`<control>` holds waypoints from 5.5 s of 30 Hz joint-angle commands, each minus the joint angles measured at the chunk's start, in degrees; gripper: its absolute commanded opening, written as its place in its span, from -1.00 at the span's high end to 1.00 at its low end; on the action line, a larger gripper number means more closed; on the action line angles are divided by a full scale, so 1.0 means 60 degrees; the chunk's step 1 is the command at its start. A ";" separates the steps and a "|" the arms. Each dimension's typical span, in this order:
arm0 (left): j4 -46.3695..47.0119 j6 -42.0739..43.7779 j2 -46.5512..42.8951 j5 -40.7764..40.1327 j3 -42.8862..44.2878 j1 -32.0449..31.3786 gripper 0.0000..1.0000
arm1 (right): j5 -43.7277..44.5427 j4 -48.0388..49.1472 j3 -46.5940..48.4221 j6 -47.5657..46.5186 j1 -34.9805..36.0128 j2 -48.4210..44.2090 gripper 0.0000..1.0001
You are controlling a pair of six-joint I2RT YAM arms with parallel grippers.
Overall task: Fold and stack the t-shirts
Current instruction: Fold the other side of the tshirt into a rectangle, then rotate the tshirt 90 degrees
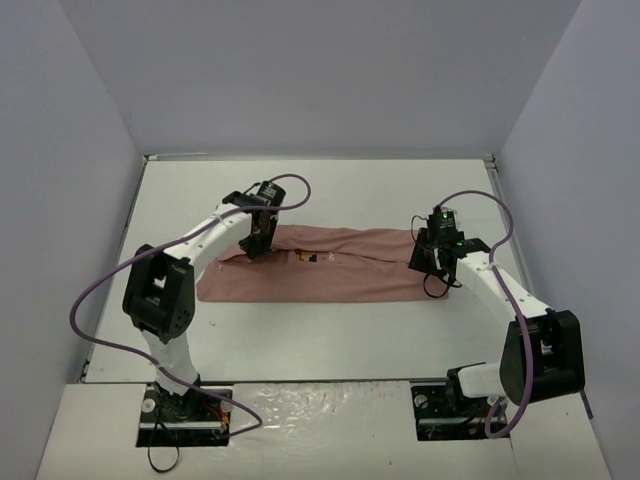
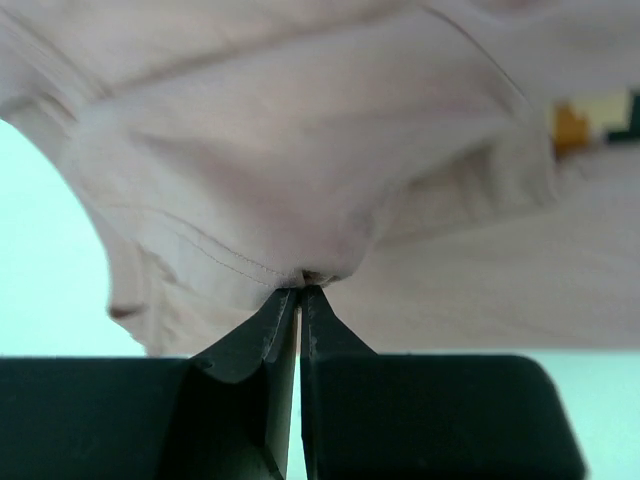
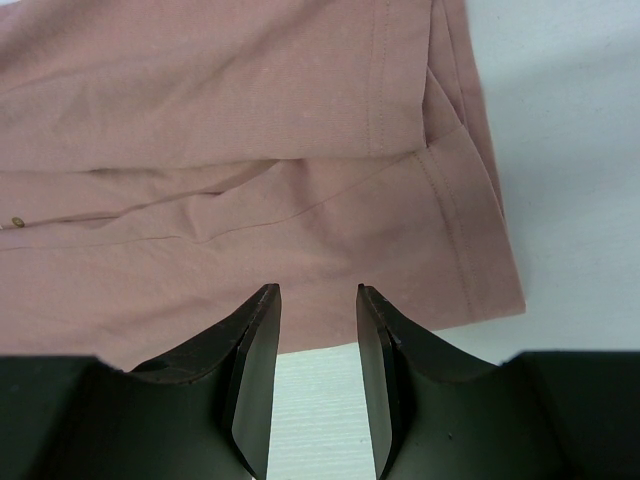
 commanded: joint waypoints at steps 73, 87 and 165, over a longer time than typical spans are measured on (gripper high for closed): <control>-0.1173 -0.1308 -0.0678 0.3263 0.0956 0.3701 0.01 | 0.0660 0.0152 0.2392 -0.0255 -0.0675 0.2175 0.32; 0.0060 -0.1903 0.1749 0.4254 0.1737 0.3686 0.10 | 0.1234 0.0010 0.2121 0.0785 -0.1100 0.3055 0.30; 0.2004 -0.2517 0.3752 0.3502 0.2651 0.2958 -0.02 | 0.0788 0.0410 0.3494 -0.0342 -0.1181 0.5205 0.34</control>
